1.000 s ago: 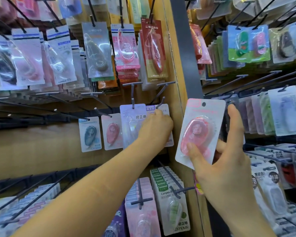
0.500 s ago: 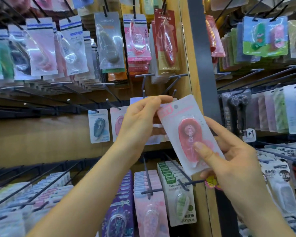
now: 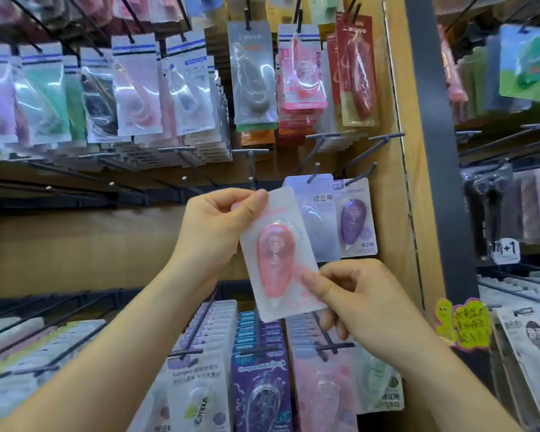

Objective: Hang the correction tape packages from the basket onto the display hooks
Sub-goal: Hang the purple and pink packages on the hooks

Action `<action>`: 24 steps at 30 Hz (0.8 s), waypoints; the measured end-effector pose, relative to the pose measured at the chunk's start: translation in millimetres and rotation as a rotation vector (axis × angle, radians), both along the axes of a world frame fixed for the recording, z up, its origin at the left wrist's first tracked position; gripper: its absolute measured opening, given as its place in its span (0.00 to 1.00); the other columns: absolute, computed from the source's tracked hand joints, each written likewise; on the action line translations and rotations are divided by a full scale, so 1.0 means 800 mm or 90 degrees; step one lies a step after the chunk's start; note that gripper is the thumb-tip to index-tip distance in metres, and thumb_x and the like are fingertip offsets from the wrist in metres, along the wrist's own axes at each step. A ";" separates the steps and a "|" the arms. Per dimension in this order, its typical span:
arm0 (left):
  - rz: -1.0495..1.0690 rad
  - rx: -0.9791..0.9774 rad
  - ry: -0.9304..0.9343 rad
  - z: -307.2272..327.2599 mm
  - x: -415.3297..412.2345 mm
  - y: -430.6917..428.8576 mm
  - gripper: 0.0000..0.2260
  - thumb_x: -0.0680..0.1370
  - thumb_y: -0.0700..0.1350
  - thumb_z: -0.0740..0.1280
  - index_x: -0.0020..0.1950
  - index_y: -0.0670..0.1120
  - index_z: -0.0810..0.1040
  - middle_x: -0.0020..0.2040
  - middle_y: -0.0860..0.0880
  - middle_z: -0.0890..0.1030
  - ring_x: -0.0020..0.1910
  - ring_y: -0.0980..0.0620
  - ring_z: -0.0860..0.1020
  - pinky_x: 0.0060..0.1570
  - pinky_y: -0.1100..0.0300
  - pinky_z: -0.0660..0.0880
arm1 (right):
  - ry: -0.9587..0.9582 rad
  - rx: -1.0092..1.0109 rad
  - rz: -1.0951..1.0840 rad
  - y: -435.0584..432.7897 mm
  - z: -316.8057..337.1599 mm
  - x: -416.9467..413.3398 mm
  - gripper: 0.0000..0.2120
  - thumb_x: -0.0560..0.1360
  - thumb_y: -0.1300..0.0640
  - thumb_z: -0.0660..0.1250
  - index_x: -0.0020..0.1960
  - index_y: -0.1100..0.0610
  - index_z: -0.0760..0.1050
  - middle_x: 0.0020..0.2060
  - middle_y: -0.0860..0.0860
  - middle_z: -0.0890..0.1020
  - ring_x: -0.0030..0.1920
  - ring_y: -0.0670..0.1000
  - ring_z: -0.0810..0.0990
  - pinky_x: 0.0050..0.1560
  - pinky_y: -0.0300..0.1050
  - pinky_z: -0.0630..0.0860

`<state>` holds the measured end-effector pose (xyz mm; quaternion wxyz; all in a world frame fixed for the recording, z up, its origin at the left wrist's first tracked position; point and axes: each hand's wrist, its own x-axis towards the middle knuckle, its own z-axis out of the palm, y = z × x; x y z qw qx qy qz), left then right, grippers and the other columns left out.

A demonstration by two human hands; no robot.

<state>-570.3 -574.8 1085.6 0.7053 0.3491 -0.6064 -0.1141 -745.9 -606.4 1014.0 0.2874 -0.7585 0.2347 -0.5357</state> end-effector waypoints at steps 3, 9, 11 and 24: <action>0.086 -0.076 -0.062 0.022 0.020 -0.007 0.03 0.76 0.45 0.72 0.46 0.46 0.84 0.40 0.50 0.84 0.40 0.53 0.81 0.42 0.58 0.81 | 0.020 0.008 -0.011 0.000 0.014 0.031 0.18 0.80 0.53 0.66 0.35 0.62 0.74 0.25 0.53 0.79 0.24 0.47 0.74 0.29 0.37 0.71; 0.172 -0.117 -0.127 0.046 0.032 -0.028 0.02 0.75 0.47 0.73 0.43 0.53 0.82 0.41 0.55 0.83 0.42 0.57 0.81 0.42 0.63 0.79 | -0.022 0.069 0.005 -0.013 0.022 0.065 0.10 0.81 0.60 0.65 0.40 0.56 0.77 0.27 0.49 0.80 0.27 0.44 0.76 0.31 0.35 0.73; 0.182 -0.106 -0.139 0.049 0.033 -0.033 0.02 0.75 0.48 0.73 0.44 0.54 0.83 0.42 0.56 0.83 0.42 0.58 0.82 0.40 0.65 0.78 | -0.028 0.081 0.000 -0.016 0.021 0.069 0.08 0.81 0.60 0.64 0.43 0.55 0.77 0.28 0.49 0.81 0.27 0.43 0.76 0.31 0.35 0.73; 0.065 0.072 -0.092 0.047 0.044 -0.032 0.13 0.83 0.53 0.59 0.56 0.49 0.80 0.45 0.52 0.84 0.43 0.55 0.83 0.45 0.58 0.80 | -0.054 0.126 -0.053 -0.025 0.024 0.073 0.13 0.80 0.61 0.64 0.36 0.56 0.76 0.24 0.49 0.79 0.24 0.44 0.74 0.25 0.34 0.69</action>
